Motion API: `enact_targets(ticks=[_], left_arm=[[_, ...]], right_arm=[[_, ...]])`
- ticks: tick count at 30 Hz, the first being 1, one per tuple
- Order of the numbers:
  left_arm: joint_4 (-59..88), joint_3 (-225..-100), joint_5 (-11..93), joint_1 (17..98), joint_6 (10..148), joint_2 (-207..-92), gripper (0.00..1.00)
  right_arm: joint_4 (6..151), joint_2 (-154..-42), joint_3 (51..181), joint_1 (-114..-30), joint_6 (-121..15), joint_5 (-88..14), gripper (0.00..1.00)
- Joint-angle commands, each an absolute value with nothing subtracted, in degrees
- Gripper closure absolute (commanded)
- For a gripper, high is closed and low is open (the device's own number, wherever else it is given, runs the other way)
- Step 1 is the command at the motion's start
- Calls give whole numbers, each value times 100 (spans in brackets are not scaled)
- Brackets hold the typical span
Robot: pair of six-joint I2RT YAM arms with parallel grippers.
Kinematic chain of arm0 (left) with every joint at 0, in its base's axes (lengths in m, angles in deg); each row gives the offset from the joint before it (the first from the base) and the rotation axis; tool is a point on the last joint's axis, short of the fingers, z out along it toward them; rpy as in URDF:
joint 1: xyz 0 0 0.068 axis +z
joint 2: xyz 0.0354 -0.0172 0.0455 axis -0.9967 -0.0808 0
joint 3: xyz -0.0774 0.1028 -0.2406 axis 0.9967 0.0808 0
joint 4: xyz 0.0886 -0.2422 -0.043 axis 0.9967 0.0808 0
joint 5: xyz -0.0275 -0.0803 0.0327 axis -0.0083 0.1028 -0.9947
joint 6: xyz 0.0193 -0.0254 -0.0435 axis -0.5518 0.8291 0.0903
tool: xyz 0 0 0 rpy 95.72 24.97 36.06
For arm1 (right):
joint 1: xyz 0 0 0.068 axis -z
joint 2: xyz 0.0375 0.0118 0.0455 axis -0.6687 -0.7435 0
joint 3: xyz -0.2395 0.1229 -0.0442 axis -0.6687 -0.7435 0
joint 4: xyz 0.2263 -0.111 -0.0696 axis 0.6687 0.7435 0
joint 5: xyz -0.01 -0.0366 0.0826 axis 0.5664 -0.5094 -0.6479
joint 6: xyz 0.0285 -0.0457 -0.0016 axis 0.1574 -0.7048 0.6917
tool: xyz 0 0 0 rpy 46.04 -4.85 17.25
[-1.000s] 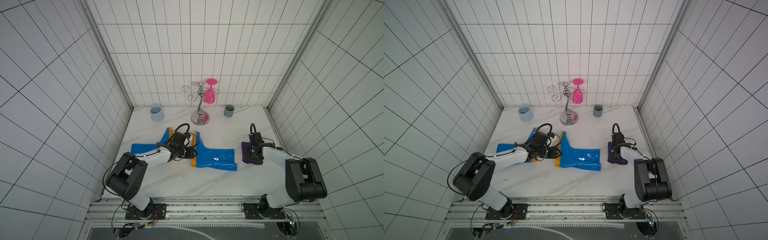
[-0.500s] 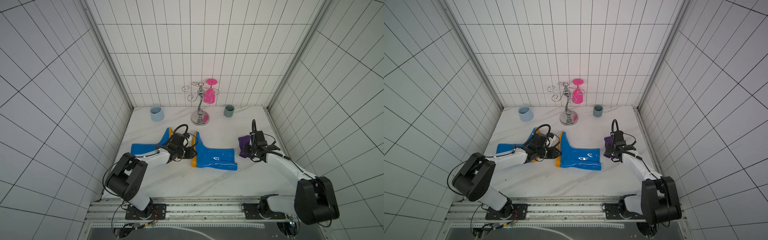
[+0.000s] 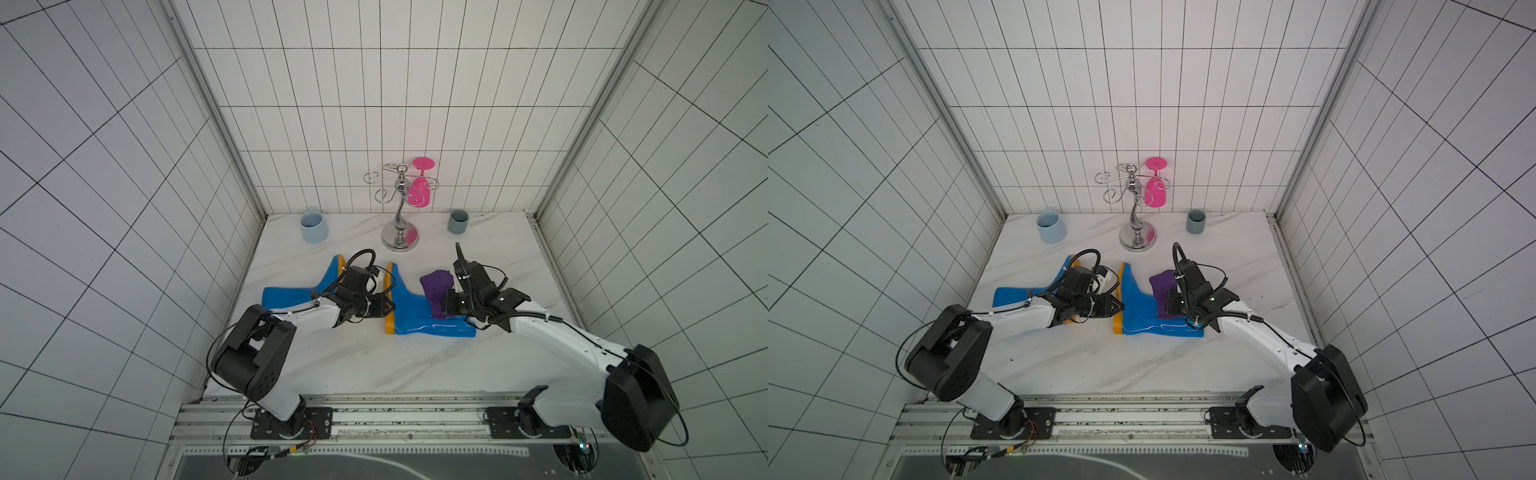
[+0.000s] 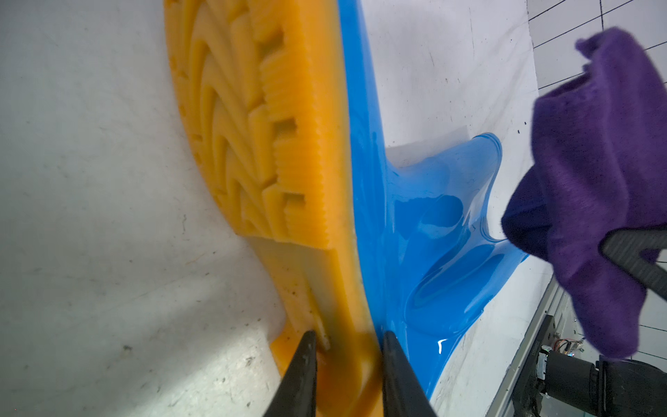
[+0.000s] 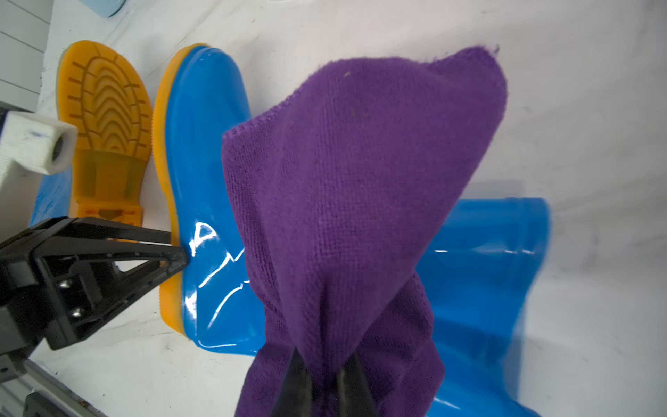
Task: Wipe the rubber boots with a cloth
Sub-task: Wipe the dirt off the rubber boot.
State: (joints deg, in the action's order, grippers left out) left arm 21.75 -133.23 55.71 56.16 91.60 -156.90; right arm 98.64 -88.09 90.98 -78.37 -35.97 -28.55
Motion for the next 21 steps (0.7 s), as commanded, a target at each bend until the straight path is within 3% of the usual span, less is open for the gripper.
enact_targets(ticks=[1, 13, 21], left_arm=[[2354, -13162, 5560, 5582, 9227, -15926, 93], [2336, -13187, 5584, 5575, 9233, -16025, 94], [2375, -13205, 5604, 5594, 9206, -16030, 94]], right_arm=[[9399, -9337, 9999, -8125, -3390, -2979, 100], [9293, -10710, 10920, -8432, -3747, -3580, 100], [10687, -11164, 11250, -8401, -4286, -3231, 100]])
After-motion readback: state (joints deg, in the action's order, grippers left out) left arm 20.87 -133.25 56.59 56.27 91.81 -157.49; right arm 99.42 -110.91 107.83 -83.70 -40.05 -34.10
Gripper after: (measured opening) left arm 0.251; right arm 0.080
